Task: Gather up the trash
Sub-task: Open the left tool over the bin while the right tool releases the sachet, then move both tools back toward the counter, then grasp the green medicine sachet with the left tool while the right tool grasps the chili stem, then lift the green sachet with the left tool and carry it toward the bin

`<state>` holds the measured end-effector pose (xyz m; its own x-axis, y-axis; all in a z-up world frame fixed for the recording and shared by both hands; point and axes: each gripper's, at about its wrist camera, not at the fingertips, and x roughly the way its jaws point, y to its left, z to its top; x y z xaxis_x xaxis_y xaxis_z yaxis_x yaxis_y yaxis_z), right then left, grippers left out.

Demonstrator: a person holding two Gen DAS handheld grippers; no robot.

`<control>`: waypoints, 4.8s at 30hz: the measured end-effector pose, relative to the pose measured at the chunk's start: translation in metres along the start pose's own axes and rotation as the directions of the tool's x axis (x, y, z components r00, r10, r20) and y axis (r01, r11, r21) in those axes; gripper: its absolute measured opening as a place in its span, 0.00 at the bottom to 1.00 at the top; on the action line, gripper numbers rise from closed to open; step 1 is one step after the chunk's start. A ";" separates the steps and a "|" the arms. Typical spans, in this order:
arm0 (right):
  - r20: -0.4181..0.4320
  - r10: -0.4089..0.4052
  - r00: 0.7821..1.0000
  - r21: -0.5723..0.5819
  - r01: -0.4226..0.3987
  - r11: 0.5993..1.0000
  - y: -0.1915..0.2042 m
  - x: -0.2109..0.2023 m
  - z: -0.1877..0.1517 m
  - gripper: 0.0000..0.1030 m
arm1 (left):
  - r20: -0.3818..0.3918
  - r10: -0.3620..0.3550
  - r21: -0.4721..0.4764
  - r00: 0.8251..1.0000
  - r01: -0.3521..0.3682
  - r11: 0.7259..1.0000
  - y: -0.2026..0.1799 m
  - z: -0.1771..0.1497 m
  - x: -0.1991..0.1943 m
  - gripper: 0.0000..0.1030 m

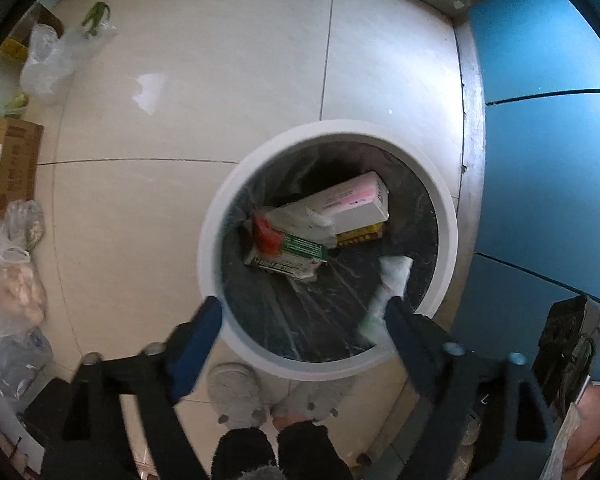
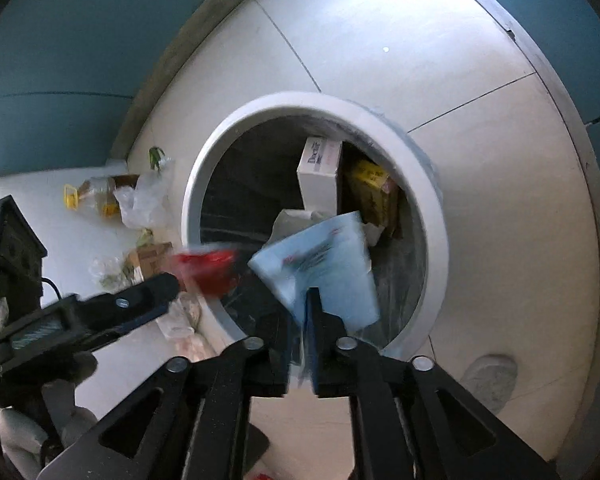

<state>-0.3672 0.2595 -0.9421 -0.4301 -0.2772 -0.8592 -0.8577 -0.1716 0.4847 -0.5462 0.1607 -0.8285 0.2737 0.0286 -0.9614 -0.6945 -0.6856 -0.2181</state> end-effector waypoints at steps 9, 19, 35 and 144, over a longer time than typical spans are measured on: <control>0.008 -0.072 0.997 -0.055 0.072 0.996 0.020 -0.014 -0.011 0.69 | 0.133 0.178 0.016 0.975 -0.182 0.983 0.013 -0.018 -0.047 0.92; 0.093 -0.279 0.956 -0.162 0.291 0.943 0.055 -0.073 -0.041 0.99 | 0.237 0.362 0.027 0.902 -0.378 0.925 0.012 -0.064 -0.117 0.92; 0.260 -0.392 0.882 -0.238 0.452 0.860 0.148 -0.286 -0.120 0.99 | 0.279 0.314 0.069 0.907 -0.346 0.936 -0.038 -0.156 -0.268 0.92; 0.522 -0.504 0.688 0.762 -0.109 0.639 -0.323 -0.795 -0.611 0.21 | 0.081 -0.073 0.988 0.994 -0.071 0.133 -0.620 -0.661 -0.323 0.00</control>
<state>0.4239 -0.0418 -0.3151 -0.0105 0.3889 -0.9212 -0.7156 0.6406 0.2785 0.2359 0.0958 -0.2721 0.2684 0.1373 -0.9535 -0.7699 0.6255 -0.1267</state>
